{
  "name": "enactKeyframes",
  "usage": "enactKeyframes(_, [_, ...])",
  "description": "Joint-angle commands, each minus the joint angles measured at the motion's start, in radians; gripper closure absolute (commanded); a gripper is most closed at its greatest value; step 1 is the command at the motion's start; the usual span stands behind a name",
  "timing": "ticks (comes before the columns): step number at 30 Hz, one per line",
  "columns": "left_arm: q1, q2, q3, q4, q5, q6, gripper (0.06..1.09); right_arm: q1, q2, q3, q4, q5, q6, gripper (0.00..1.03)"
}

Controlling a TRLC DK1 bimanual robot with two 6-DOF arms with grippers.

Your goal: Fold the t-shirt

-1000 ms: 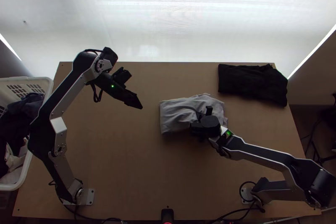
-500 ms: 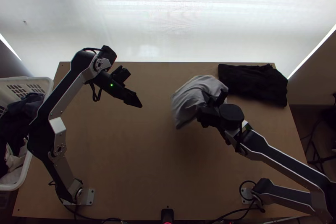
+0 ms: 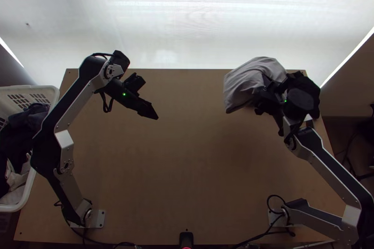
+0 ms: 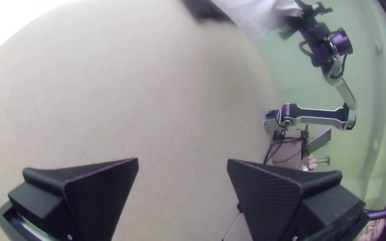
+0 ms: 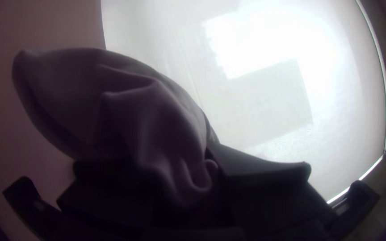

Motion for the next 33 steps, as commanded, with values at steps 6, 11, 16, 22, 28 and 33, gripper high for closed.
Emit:
enactKeyframes(6, [0.020, 0.010, 0.001, 0.002, -0.008, 0.009, 0.12, -0.466, 0.106, 0.032, 0.056, -0.403, -0.136, 1.00])
enactKeyframes(11, [0.023, 0.022, 0.002, 0.008, -0.011, 0.015, 0.12, -0.538, 0.221, 0.079, 0.100, -0.492, -0.156, 1.00])
enactKeyframes(16, [0.023, 0.036, 0.002, 0.022, -0.025, 0.015, 0.12, -0.541, 0.310, 0.131, 0.139, -0.508, -0.159, 1.00])
enactKeyframes(22, [0.034, 0.036, 0.004, 0.023, -0.035, 0.015, 0.12, -0.524, 0.398, 0.217, 0.151, -0.509, -0.159, 1.00])
enactKeyframes(28, [0.077, 0.022, -0.002, 0.020, -0.035, 0.015, 0.12, -0.524, 0.481, 0.277, 0.165, -0.509, -0.157, 1.00])
enactKeyframes(33, [0.086, 0.022, -0.002, 0.020, -0.038, 0.017, 0.12, -0.561, 0.514, 0.283, 0.175, -0.515, -0.142, 1.00])
